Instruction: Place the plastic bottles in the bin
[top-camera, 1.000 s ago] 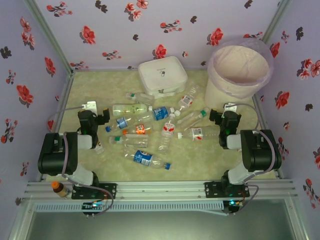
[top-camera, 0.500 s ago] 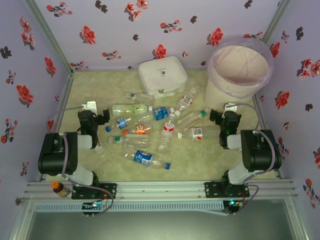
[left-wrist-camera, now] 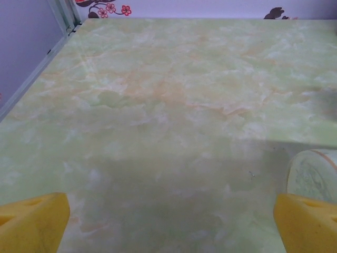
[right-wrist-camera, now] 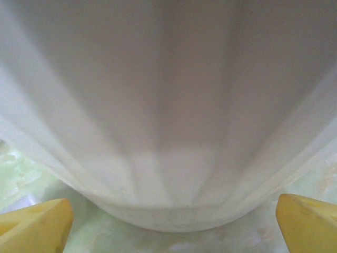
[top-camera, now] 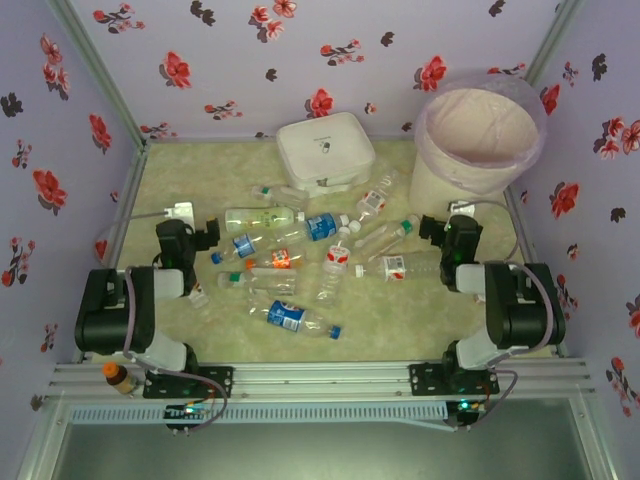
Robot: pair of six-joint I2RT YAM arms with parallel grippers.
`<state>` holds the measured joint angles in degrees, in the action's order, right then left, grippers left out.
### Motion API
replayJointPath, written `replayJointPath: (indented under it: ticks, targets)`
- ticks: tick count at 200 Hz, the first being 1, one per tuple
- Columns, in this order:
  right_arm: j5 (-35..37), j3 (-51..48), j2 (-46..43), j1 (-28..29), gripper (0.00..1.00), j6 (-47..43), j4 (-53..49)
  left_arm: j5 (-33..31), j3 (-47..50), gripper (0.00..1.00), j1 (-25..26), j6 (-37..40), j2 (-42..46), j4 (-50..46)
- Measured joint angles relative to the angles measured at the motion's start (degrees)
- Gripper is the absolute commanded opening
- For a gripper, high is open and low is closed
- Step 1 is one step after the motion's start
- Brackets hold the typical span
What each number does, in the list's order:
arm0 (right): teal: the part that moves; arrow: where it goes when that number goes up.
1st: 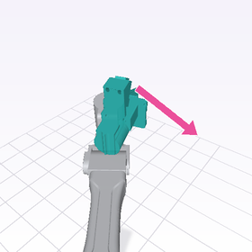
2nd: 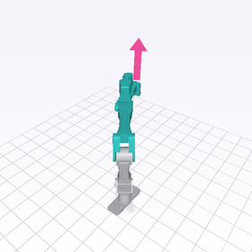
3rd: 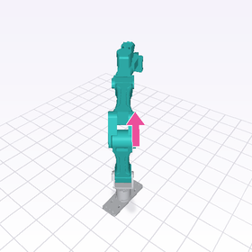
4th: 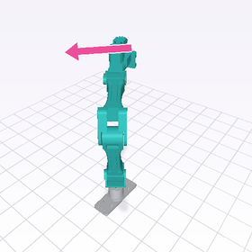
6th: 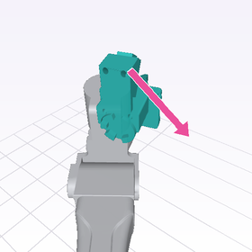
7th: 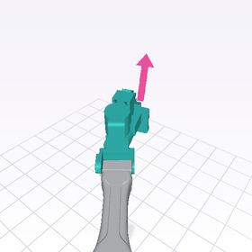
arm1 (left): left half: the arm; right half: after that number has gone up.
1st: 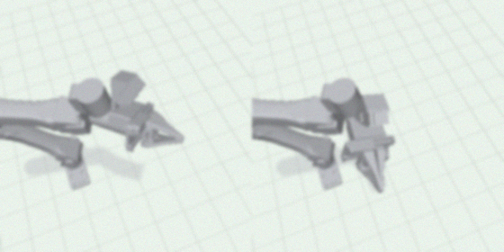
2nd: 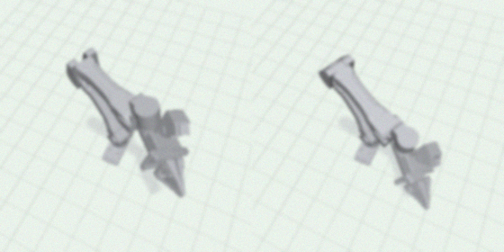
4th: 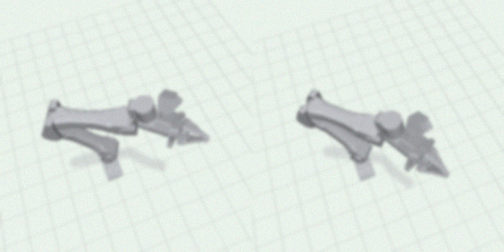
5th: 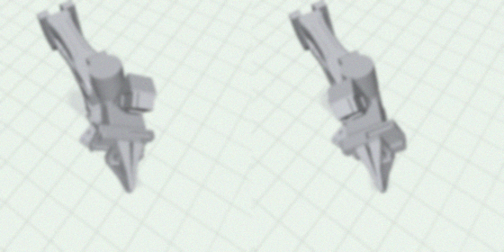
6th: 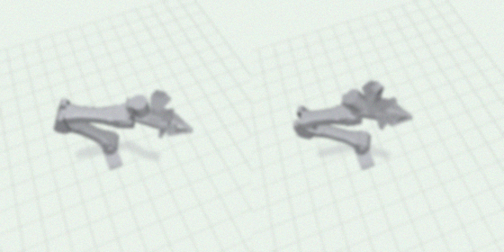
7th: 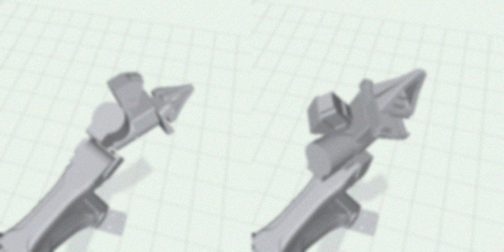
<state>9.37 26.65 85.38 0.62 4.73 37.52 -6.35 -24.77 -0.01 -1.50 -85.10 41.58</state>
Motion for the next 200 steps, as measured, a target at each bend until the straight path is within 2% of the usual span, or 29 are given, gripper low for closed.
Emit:
replayJointPath:
  ticks: [25, 60, 87, 117, 153, 172, 200]
  targets:
    - [0.8, 4.1, -9.3, 0.7, 0.99, 0.4, -10.9, -3.7, -4.4, 1.0, 0.9, -1.4, 9.0, -11.8]
    - [6.7, 10.4, -20.0, 8.1, 0.99, 3.2, -27.5, -9.7, -21.4, 1.0, 1.6, -12.7, 21.5, -40.7]
    - [9.7, 13.6, -22.3, 14.6, 1.0, 8.6, -38.7, -10.6, -31.3, 1.0, 2.5, -19.8, 24.3, -62.2]
    - [11.2, 17.9, -21.1, 19.3, 0.99, 14.3, -50.1, -9.0, -31.9, 1.0, 3.5, -25.9, 25.6, -83.2]
    - [11.4, 33.6, -12.9, 21.7, 0.99, 16.8, -61.0, -3.7, -26.2, 1.0, 3.5, -32.3, 27.2, -95.1]
    - [10.2, 40.5, -9.4, 21.8, 0.99, 17.0, -64.3, -0.5, -22.2, 1.0, 3.9, -35.2, 26.9, -96.8]
    - [6.5, 43.5, -7.7, 21.8, 0.99, 16.9, -67.4, 1.7, -16.8, 0.98, 3.9, -38.6, 26.4, -96.6]
